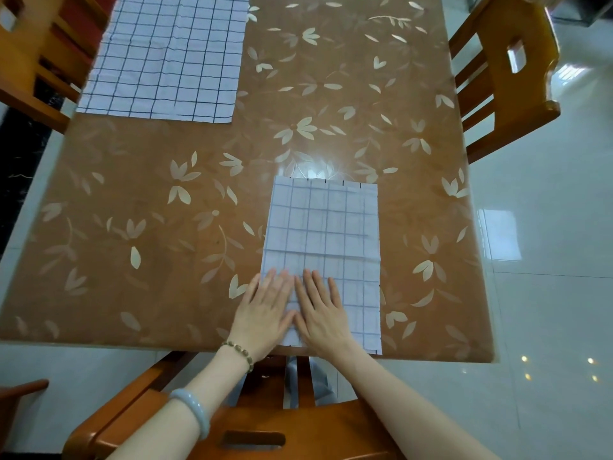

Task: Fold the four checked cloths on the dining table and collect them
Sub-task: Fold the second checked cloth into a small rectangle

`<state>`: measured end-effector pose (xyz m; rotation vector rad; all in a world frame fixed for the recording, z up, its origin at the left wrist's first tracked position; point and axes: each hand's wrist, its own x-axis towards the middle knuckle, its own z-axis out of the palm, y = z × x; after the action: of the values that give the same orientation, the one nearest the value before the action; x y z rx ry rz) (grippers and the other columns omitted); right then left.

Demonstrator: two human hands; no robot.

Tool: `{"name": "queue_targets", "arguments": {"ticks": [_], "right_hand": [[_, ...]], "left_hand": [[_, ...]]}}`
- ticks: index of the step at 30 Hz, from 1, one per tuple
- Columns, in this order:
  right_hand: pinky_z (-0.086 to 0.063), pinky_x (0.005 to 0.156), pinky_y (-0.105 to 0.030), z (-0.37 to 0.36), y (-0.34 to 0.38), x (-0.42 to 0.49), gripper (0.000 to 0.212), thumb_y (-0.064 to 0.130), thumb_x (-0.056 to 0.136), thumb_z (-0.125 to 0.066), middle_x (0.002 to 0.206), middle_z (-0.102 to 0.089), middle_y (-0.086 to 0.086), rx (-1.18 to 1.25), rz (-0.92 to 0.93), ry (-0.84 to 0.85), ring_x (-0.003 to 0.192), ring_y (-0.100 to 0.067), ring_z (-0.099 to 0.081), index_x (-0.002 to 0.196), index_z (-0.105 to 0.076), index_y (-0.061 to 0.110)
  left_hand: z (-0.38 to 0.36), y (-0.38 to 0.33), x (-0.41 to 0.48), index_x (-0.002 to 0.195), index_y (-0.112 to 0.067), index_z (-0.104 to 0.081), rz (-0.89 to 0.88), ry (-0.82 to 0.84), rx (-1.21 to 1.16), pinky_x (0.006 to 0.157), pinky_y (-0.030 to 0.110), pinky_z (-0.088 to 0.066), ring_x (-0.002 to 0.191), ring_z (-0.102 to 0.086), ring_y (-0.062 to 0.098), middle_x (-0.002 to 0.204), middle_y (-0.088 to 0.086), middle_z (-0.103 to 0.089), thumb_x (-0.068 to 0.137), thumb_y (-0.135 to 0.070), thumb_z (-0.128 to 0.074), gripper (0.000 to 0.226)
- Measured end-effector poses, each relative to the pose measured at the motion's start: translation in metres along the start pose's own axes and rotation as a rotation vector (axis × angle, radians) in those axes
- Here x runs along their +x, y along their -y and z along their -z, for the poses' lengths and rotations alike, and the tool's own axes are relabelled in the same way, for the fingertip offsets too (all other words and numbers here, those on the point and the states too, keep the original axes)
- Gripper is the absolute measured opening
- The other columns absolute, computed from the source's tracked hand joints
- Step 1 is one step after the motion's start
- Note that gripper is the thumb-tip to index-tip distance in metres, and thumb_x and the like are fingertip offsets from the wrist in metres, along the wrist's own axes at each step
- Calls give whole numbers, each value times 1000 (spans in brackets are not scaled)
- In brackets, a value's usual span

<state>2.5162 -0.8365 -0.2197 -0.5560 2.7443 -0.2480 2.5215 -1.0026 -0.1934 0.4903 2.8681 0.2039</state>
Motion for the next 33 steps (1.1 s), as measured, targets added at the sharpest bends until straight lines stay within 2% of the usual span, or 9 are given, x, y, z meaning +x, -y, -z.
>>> {"name": "queue_targets", "arguments": {"ticks": [4, 8, 14, 17, 19, 22, 26, 29, 33], "right_hand": [[-14, 114, -47, 0, -4, -2, 63, 45, 101, -9, 156, -22, -14, -14, 30, 7, 146, -27, -10, 149, -17, 6], [-17, 114, -47, -1, -34, -17, 61, 43, 101, -12, 158, -15, -14, -18, 3, 6, 146, -27, -15, 150, -15, 7], [-5, 117, -45, 23, -108, -50, 63, 50, 101, -18, 159, -11, -9, 2, -100, -8, 146, -23, -4, 152, -12, 14], [-23, 116, -37, 65, -113, -20, 43, 32, 100, -41, 153, -29, -4, 400, -222, -171, 140, -17, -23, 139, -44, 15], [-39, 105, -30, 96, -116, 17, 27, 14, 96, -50, 132, -51, -3, 585, -342, -317, 122, -14, -46, 120, -62, 10], [-48, 92, -32, 123, -120, 71, 23, 7, 92, -53, 107, -55, -2, 690, -449, -391, 96, -17, -57, 111, -65, 9], [-40, 83, -25, 121, -138, 115, 25, 10, 86, -59, 108, -55, -7, 734, -653, -297, 98, -19, -52, 111, -61, 8], [-38, 79, -26, 118, -143, 126, 25, 12, 80, -63, 106, -55, -8, 750, -684, -305, 97, -19, -48, 105, -59, 11], [-36, 81, -22, 116, -142, 130, 38, 14, 79, -67, 112, -49, -4, 759, -667, -297, 90, -12, -47, 116, -58, 14]], "left_hand": [[-22, 12, 4, 150, -8, -16, -41, 171, 9, 115, 48, -14, 146, -12, 23, 160, 5, 2, 99, -56, -10, 70], [-25, 12, 4, 151, -8, -5, -14, 223, 25, 116, 49, -11, 146, -11, 23, 159, 8, -1, 96, -62, -10, 78], [-12, 10, 5, 150, -9, -15, 1, 253, -67, 113, 50, -9, 146, -8, 20, 158, 10, -19, 95, -66, -12, 80], [15, 17, 31, 151, -15, -2, 72, 135, -351, 118, 37, 7, 145, 9, 10, 159, 0, -1, 86, -76, -7, 89], [37, 30, 65, 152, -14, -7, 158, 42, -497, 118, 35, 1, 146, 4, 12, 159, -1, -2, 84, -75, -22, 92], [61, 55, 124, 146, -10, -29, 331, -47, -540, 116, 40, -21, 141, -23, 22, 152, 6, -25, 90, -48, -55, 73], [69, 72, 177, 135, -8, -42, 521, -11, -644, 96, 37, -45, 111, -52, 23, 129, 10, -46, 86, -37, -65, 62], [67, 72, 194, 127, -8, -48, 577, -49, -636, 86, 33, -45, 102, -53, 22, 123, 10, -50, 84, -34, -68, 55], [66, 67, 205, 120, -7, -52, 623, -106, -721, 75, 26, -43, 97, -56, 19, 112, 6, -58, 84, -26, -69, 45]]}}
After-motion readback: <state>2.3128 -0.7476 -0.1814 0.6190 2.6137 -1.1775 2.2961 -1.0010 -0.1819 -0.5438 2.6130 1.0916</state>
